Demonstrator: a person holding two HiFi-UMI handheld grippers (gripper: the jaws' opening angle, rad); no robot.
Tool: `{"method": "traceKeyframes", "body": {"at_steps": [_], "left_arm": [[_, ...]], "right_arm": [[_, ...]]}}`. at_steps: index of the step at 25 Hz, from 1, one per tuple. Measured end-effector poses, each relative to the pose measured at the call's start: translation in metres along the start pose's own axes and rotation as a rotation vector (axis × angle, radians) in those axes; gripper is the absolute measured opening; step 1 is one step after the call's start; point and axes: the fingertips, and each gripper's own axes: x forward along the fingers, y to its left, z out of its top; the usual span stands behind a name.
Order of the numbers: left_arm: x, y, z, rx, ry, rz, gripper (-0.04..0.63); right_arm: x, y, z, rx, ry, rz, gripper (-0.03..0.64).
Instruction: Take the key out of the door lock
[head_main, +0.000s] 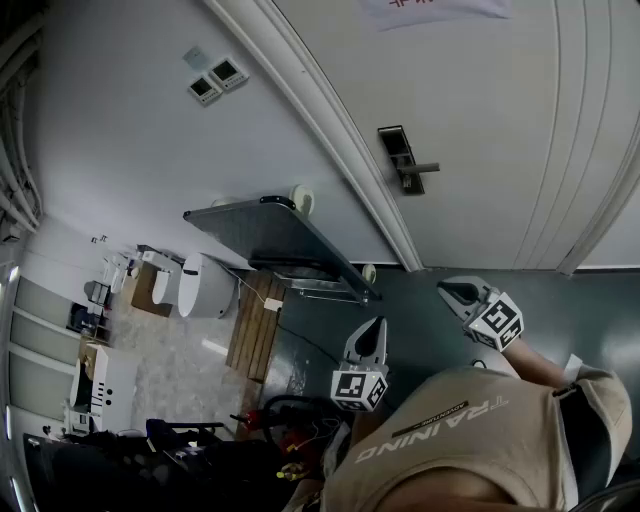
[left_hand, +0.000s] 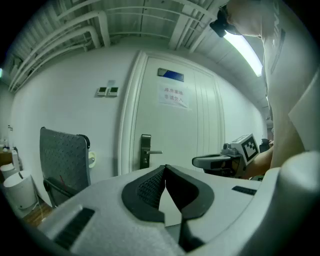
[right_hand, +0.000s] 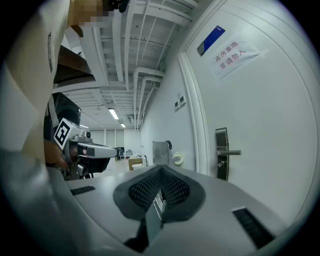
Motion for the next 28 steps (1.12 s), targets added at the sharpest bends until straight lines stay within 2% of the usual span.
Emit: {"method": "traceKeyframes", "body": {"at_steps": [4, 7, 11, 14, 19, 22, 25, 28], "left_arm": [[-0.011, 0.021, -0.001, -0.007, 0.011, 0.031, 0.009], [-0.011, 0.038, -0.002, -0.009, -0.001, 0.023, 0.009], [-0.007, 0.055, -0.004, -0.022, -0.001, -0.010, 0.009], [-0.002, 0.067, -0.004, -0.014, 0.005, -0.056, 0.009], [-0.005, 0.095, -0.005, 0.009, 0.008, -0.108, 0.009], [-0.001, 0.118, -0.014, -0.035, 0.034, -0.103, 0.009], [0.003, 0.130, -0.010, -0.054, 0.033, -0.109, 0.009], [0.013, 0.137, -0.022, -0.077, 0.071, -0.129, 0.009]], "right_arm": [[0.029, 0.015, 0.010, -0.019, -0.003, 0.048, 0.014], [0.041, 0.022, 0.013, -0.015, -0.003, 0.048, 0.014], [0.049, 0.019, 0.016, -0.024, -0.031, -0.037, 0.014], [0.055, 0.014, 0.011, -0.018, -0.015, -0.098, 0.014], [0.079, 0.017, -0.006, 0.063, -0.013, -0.176, 0.014], [0.097, 0.025, -0.014, 0.136, -0.018, -0.185, 0.014], [0.113, 0.024, -0.010, 0.107, -0.003, -0.185, 0.015], [0.129, 0.014, -0.014, 0.137, 0.016, -0.203, 0.015]]}}
